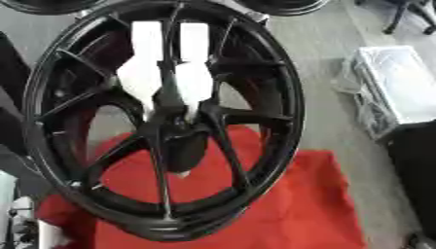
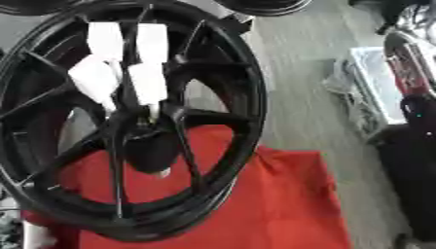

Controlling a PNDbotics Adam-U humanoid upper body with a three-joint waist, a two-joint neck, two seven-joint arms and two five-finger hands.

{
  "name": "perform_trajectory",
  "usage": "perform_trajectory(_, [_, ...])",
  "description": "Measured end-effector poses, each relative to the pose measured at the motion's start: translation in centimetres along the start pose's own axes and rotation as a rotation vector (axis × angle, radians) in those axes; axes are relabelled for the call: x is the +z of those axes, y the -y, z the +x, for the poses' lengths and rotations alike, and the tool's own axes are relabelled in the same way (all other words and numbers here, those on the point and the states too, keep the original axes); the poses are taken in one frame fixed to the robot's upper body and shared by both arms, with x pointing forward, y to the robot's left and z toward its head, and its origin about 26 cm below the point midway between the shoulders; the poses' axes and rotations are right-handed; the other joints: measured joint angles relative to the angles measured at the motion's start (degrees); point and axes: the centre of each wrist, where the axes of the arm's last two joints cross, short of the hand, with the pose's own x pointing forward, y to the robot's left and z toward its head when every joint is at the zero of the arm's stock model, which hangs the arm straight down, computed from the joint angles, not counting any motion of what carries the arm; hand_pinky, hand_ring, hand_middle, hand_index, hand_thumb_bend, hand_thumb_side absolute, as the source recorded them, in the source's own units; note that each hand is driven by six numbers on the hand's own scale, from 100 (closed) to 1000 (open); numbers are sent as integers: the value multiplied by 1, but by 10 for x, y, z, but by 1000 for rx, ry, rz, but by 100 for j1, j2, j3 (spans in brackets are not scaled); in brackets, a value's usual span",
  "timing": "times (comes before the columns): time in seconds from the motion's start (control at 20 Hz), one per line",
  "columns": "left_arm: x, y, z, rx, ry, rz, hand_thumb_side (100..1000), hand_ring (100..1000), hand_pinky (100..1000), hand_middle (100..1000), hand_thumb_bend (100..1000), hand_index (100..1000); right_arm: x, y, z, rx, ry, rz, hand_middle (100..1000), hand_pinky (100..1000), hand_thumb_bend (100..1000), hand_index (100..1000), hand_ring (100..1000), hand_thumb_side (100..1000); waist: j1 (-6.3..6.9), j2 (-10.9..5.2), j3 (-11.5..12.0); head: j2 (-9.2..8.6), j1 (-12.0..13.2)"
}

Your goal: Pull the pin out of the wheel hub.

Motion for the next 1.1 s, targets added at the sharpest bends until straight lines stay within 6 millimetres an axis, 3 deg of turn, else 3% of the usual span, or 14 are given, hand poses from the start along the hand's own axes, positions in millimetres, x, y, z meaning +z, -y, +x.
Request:
perform_trajectory(0.45, [0,0,1,1,3,0,892,900,802,849,233,834,1,0,-1,10,-10,9,573,797,483,673,611,137,-19,0,10,0,10])
perform_trajectory(0.65, [0,1,1,2,3,-1,891,900,802,849,233,834,-4,-4,2,30,-1,42,593,800,539,695,631,169,-29,0,10,0,3])
perform_trajectory(1.1, [-1,4,1,3,-2,-19,891,901,802,849,232,831,-35,-27,32,364,10,440,684,820,608,767,715,243,-94,-60,85,0,-66])
